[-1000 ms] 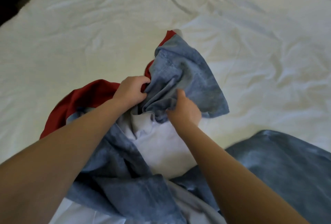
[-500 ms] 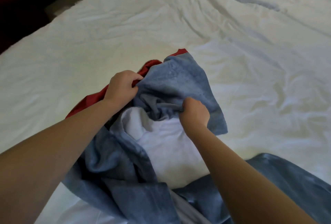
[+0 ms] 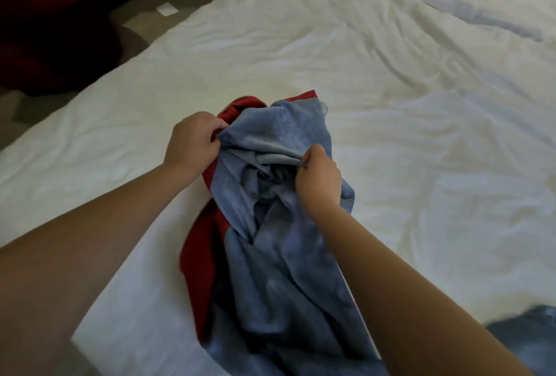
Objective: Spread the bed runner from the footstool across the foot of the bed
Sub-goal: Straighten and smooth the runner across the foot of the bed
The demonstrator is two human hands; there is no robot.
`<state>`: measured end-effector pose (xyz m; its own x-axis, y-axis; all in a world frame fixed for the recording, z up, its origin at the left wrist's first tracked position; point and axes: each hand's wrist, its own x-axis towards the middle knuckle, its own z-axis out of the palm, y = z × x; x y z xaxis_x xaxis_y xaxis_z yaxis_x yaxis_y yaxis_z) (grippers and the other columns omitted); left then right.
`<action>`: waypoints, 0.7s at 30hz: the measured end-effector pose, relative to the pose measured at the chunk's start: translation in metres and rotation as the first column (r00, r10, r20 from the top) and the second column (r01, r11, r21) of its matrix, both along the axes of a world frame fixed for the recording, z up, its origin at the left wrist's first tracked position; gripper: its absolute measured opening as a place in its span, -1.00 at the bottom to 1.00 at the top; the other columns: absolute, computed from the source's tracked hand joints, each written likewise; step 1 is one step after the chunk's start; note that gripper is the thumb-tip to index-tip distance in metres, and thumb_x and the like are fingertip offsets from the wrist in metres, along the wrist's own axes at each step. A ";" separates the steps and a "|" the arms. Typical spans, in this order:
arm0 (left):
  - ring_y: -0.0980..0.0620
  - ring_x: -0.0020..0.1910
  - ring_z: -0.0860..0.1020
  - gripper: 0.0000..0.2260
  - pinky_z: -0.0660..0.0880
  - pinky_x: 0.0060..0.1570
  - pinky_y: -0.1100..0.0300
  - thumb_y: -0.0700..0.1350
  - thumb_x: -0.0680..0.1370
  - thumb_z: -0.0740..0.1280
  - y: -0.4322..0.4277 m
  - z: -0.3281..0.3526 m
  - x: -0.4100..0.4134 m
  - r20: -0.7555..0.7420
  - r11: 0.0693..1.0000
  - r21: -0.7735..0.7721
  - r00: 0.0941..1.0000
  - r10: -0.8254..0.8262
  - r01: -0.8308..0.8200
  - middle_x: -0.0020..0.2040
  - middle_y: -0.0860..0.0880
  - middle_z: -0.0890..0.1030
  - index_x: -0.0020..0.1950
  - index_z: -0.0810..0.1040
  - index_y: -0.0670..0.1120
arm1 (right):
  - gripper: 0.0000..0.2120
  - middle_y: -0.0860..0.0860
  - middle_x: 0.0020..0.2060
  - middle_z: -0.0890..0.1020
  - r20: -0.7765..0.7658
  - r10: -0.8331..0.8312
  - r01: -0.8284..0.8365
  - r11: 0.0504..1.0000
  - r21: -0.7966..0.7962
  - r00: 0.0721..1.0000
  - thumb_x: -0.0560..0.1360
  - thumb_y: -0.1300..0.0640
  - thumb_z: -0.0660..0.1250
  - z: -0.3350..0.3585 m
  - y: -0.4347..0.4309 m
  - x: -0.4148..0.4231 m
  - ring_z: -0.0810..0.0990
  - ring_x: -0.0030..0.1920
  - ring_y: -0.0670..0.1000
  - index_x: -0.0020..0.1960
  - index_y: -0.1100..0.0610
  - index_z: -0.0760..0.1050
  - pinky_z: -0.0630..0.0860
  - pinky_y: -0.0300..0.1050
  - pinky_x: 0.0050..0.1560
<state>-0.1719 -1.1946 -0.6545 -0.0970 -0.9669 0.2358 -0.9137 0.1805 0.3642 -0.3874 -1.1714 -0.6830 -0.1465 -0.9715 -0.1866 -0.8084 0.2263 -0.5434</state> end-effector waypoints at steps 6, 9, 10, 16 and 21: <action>-0.19 -0.08 0.56 -0.75 0.50 -0.13 -0.04 -0.36 0.37 0.29 -0.024 0.015 0.089 0.015 0.999 0.010 0.999 0.043 -0.043 -0.09 -0.17 0.63 -0.02 0.64 -0.17 | -0.91 0.15 -0.26 0.54 0.016 0.047 -0.047 0.999 0.000 0.999 0.56 0.29 0.10 0.014 -0.040 0.087 0.44 -0.36 0.09 0.01 0.21 0.36 0.38 0.00 -0.34; -0.17 -0.08 0.55 -0.75 0.48 -0.13 -0.01 -0.34 0.38 0.29 -0.035 0.019 0.136 0.032 0.994 0.019 0.994 0.107 -0.107 -0.09 -0.15 0.63 -0.02 0.64 -0.15 | -0.90 0.17 -0.23 0.55 0.028 0.088 -0.088 0.996 -0.015 0.996 0.54 0.28 0.11 0.018 -0.058 0.131 0.51 -0.26 0.16 0.00 0.22 0.38 0.40 0.02 -0.30; -0.16 -0.08 0.55 -0.76 0.48 -0.12 0.01 -0.33 0.38 0.29 -0.037 0.019 0.152 0.041 0.990 0.029 0.990 0.133 -0.135 -0.09 -0.13 0.63 -0.03 0.64 -0.13 | -0.90 0.16 -0.24 0.55 0.024 0.106 -0.106 0.994 -0.015 0.994 0.54 0.28 0.11 0.018 -0.064 0.146 0.51 -0.26 0.16 0.00 0.22 0.38 0.42 0.03 -0.29; -0.16 -0.12 0.54 -0.78 0.48 -0.15 0.00 -0.31 0.40 0.26 -0.035 0.011 0.234 0.055 0.969 0.065 0.970 0.235 -0.239 -0.11 -0.14 0.62 -0.06 0.64 -0.14 | -0.96 0.08 -0.30 0.47 -0.005 0.181 -0.181 0.983 -0.018 0.984 0.54 0.25 0.14 0.016 -0.089 0.228 0.43 -0.32 0.07 -0.03 0.20 0.35 0.39 -0.01 -0.29; -0.12 -0.22 0.53 -0.82 0.43 -0.29 0.08 -0.31 0.43 0.24 -0.031 0.002 0.289 0.057 0.946 0.049 0.946 0.318 -0.321 -0.17 -0.12 0.62 -0.09 0.61 -0.14 | -0.93 0.02 -0.31 0.46 0.081 0.246 -0.245 0.969 -0.017 0.966 0.52 0.20 0.19 0.012 -0.099 0.285 0.39 -0.29 0.01 -0.14 0.10 0.34 0.31 -0.10 -0.26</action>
<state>0.1172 -1.2255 -0.6523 0.2097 -0.9607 0.1818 -0.9365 -0.1439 0.3199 -0.1028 -1.2706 -0.6707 0.1120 -0.9770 -0.1814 -0.7911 0.0228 -0.6112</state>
